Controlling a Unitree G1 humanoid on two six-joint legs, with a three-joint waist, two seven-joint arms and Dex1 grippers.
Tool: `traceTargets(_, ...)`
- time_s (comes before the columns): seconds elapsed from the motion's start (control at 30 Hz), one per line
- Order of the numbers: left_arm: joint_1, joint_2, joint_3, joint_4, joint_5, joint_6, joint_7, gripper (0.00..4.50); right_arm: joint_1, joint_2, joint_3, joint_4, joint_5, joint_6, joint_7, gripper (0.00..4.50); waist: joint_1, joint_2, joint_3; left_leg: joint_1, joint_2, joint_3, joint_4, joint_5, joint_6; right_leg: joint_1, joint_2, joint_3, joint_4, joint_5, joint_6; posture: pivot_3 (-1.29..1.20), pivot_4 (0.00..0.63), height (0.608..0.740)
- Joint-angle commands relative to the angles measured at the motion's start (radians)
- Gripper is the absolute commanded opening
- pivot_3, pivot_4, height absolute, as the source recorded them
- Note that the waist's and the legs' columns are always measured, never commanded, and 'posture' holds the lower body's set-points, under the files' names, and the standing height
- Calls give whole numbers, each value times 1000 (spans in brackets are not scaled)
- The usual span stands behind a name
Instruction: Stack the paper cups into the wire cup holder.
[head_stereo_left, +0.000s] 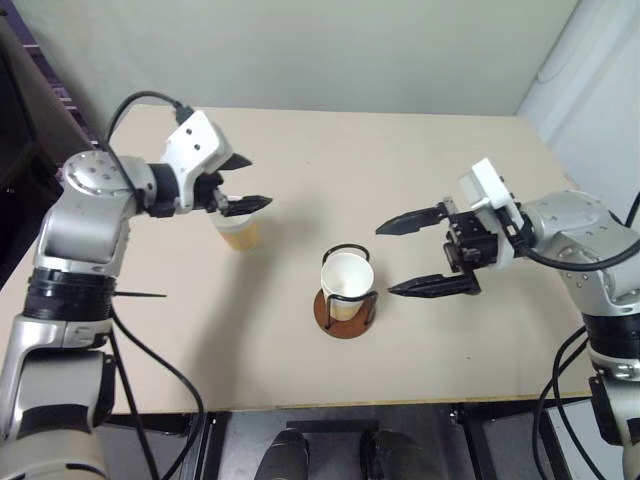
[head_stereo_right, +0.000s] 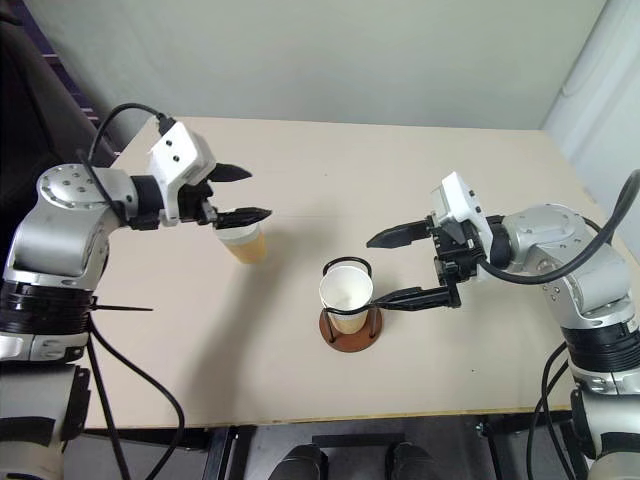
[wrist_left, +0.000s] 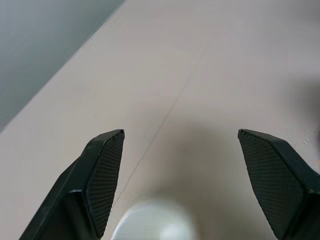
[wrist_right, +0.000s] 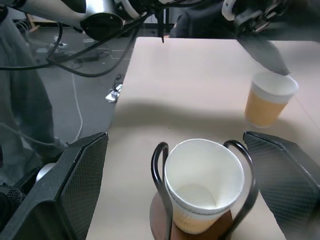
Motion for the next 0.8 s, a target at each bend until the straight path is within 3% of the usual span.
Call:
traceTargets(0.03, 18, 31, -42, 81, 102, -110, -6, 3881, -10, -6, -17, -14, -1, -14, 0, 4500, 2, 0, 0, 0, 0, 0, -1, 0, 0, 0, 0, 0, 0, 0, 0, 0, 150, 740)
traceTargets(0.43, -59, -83, -93, 291, 216, -205, 26, 3881, 37, -36, -46, -59, 17, 8, -40, 4500, 9, 0, 0, -1, -1, 0, 0, 0, 0, -1, -1, 0, 2, 0, -1, 0, 150, 740)
traceTargets(0.53, -97, -126, -106, 371, 245, -238, 46, 3271, 43, -41, -54, -68, 21, 15, -53, 4500, 9, 0, 0, -1, -1, 0, 1, 0, 1, -1, -1, 0, 2, 1, -1, 0, 150, 740)
traceTargets(0.8, -157, -130, -78, 463, 244, -336, 26, 325, 59, -48, -75, -82, 38, 30, -76, 4500, 5, 0, 0, -1, -1, 0, 0, 0, 0, -2, -1, 0, 0, 1, 0, 0, 150, 740)
